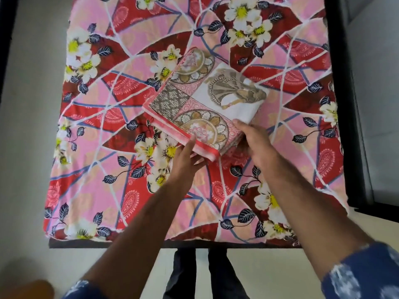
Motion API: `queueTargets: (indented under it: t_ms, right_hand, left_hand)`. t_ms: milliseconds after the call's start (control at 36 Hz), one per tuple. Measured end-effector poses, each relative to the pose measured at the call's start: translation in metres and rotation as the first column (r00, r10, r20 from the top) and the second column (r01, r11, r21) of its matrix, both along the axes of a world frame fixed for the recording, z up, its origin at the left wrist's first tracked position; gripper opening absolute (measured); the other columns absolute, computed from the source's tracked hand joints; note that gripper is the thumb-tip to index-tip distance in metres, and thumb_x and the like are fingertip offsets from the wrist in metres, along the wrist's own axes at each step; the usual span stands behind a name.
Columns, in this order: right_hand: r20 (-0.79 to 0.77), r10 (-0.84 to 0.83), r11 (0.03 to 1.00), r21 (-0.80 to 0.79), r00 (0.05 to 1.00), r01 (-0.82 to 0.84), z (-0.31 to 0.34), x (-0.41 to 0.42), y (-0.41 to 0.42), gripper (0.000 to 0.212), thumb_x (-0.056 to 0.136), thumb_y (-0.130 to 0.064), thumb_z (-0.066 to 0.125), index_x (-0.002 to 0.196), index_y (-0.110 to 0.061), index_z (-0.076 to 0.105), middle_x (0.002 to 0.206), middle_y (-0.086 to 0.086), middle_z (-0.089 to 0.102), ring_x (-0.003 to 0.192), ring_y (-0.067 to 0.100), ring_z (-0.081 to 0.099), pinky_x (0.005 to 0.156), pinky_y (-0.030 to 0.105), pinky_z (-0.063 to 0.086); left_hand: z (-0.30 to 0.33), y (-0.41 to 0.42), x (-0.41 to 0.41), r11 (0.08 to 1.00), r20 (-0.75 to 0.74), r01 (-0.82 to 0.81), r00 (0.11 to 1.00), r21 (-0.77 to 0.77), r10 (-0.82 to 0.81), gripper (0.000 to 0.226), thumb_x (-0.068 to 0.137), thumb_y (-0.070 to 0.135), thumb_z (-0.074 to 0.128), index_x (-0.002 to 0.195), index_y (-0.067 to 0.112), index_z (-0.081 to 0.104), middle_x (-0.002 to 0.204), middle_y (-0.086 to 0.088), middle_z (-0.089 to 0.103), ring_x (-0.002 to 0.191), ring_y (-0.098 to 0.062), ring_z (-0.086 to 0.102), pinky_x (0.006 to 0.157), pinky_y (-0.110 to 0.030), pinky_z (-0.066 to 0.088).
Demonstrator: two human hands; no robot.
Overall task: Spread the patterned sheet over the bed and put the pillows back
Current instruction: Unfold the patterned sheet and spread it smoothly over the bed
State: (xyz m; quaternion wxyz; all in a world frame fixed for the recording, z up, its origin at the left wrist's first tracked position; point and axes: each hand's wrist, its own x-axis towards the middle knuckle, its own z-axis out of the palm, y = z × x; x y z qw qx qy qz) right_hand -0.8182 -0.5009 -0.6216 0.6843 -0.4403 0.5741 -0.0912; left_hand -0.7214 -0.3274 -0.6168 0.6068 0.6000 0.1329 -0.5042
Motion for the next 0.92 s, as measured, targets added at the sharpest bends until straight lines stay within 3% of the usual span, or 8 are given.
queueTargets:
  t_ms: [139,278,389,472,583,722,806,917]
  right_hand:
    - [0.207,-0.123,0.983,0.162,0.971,0.09,0.038,0.001,0.073,0.021,0.089,-0.025,0.074,0.107,-0.014,0.072,0.094,0.004,0.077,0.083,0.024,0.073,0.066,0.033,0.058]
    - [0.238,-0.161,0.948,0.306,0.958,0.083,0.05,-0.008,0.157,0.025,0.093,-0.015,0.068,0.118,-0.01,0.067,0.098,0.009,0.077,0.077,0.023,0.074,0.062,0.032,0.059]
    - [0.185,0.256,0.844,0.435,0.949,-0.313,0.052,-0.023,0.205,0.024,0.096,-0.015,0.064,0.112,0.002,0.07,0.099,0.016,0.076,0.083,0.029,0.073,0.067,0.035,0.06]
    - [0.118,0.524,0.803,0.264,0.844,-0.535,0.05,-0.028,0.222,0.017,0.099,-0.011,0.059,0.1,-0.004,0.075,0.084,0.006,0.076,0.076,0.021,0.072,0.075,0.04,0.057]
    - [-0.09,0.596,0.777,-0.185,0.798,-0.602,0.049,-0.01,0.214,0.014,0.097,-0.015,0.062,0.106,-0.02,0.071,0.097,-0.01,0.072,0.085,0.0,0.067,0.076,0.022,0.054]
    - [-0.376,0.634,0.374,-0.616,0.676,-0.693,0.037,0.035,0.213,0.046,0.083,-0.007,0.071,0.127,-0.012,0.059,0.129,0.009,0.051,0.124,0.027,0.05,0.105,0.043,0.045]
    - [-0.534,0.616,0.198,-0.606,0.579,-0.77,0.035,0.066,0.222,0.059,0.084,-0.018,0.071,0.14,-0.014,0.051,0.146,0.015,0.043,0.136,0.035,0.039,0.114,0.052,0.034]
    - [-0.607,0.735,0.149,-0.29,0.302,-0.945,0.03,0.102,0.24,0.089,0.093,-0.041,0.062,0.16,-0.016,0.009,0.168,0.015,-0.008,0.153,0.041,-0.006,0.121,0.056,-0.003]
  left_hand:
    - [0.025,0.008,0.019,0.976,-0.108,-0.09,0.992,-0.197,0.069,0.04,0.101,0.038,0.057,0.117,0.002,0.066,0.109,-0.016,0.075,0.096,-0.029,0.073,0.087,-0.04,0.058]
    - [0.037,0.057,0.049,0.997,0.186,-0.039,0.981,-0.064,0.05,0.023,0.089,0.006,0.07,0.11,-0.005,0.068,0.095,-0.018,0.074,0.076,-0.028,0.073,0.07,-0.037,0.061]
    - [0.046,0.115,0.076,0.987,0.287,0.157,0.947,-0.023,-0.144,0.024,0.088,-0.001,0.067,0.111,0.0,0.07,0.098,-0.014,0.077,0.081,-0.025,0.076,0.074,-0.036,0.062]
    - [0.037,0.157,0.097,0.981,0.275,0.17,0.943,0.096,-0.19,0.023,0.083,-0.005,0.069,0.105,0.003,0.069,0.086,-0.007,0.078,0.072,-0.02,0.076,0.065,-0.033,0.061]
    - [0.019,0.193,0.108,0.97,0.241,0.155,0.95,0.186,-0.198,0.054,0.074,0.011,0.078,0.124,-0.004,0.062,0.11,-0.024,0.073,0.092,-0.034,0.072,0.084,-0.048,0.061]
    - [0.001,0.199,0.105,0.97,0.31,0.091,0.937,0.227,-0.16,0.056,0.079,0.011,0.08,0.128,0.001,0.055,0.115,-0.023,0.069,0.097,-0.033,0.068,0.088,-0.05,0.056]
    - [-0.011,0.193,0.102,0.932,0.444,0.004,0.879,0.362,-0.177,0.05,0.08,0.013,0.084,0.118,0.003,0.052,0.099,-0.008,0.068,0.086,-0.021,0.067,0.074,-0.035,0.057]
    - [-0.014,0.195,0.095,0.787,0.585,-0.016,0.677,0.617,-0.445,0.044,0.082,0.038,0.081,0.1,0.016,0.048,0.094,-0.003,0.061,0.078,-0.019,0.059,0.066,-0.034,0.043]
